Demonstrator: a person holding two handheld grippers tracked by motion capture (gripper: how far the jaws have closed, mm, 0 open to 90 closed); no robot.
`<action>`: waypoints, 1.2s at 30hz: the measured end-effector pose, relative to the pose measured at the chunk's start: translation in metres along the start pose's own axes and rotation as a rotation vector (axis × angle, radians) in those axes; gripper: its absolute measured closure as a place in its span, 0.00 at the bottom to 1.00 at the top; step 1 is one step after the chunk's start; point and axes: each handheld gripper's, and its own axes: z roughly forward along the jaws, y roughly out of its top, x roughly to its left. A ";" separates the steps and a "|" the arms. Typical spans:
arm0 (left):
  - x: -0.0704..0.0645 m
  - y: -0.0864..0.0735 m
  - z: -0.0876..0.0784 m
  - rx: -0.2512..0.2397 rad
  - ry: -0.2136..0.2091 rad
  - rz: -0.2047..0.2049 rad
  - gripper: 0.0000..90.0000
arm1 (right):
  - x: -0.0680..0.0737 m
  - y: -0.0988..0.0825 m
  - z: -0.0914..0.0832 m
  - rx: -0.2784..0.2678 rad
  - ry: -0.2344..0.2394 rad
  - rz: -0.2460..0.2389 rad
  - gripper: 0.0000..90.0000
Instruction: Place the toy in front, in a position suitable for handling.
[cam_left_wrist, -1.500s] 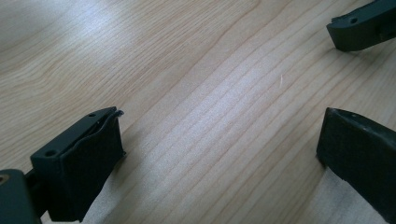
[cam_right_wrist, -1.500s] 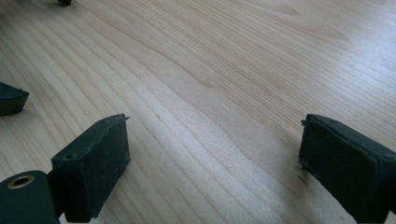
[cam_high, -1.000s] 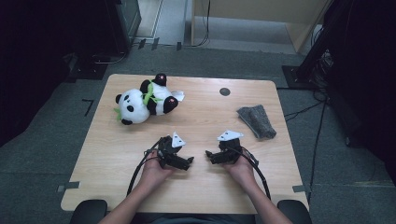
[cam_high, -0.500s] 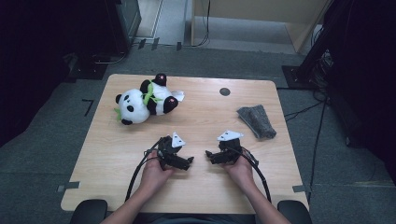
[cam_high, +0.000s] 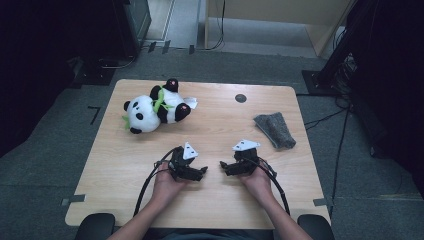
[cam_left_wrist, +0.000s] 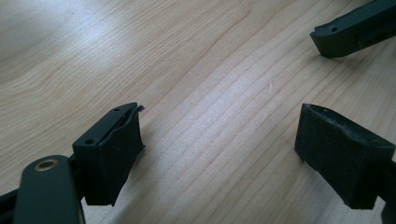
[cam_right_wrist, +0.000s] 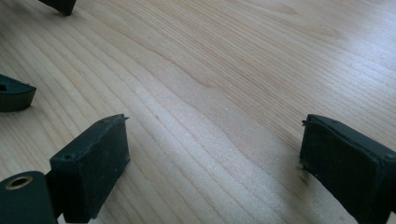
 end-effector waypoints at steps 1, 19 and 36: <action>0.000 0.000 0.000 -0.001 -0.002 0.000 0.16 | 0.000 0.000 0.000 0.000 0.000 -0.001 0.09; 0.018 0.007 -0.015 -0.007 -0.068 -0.054 0.24 | -0.001 0.004 -0.004 0.012 0.007 0.001 0.27; 0.040 0.009 -0.032 -0.029 -0.074 -0.094 0.28 | -0.011 0.013 -0.026 -0.065 0.008 0.025 0.35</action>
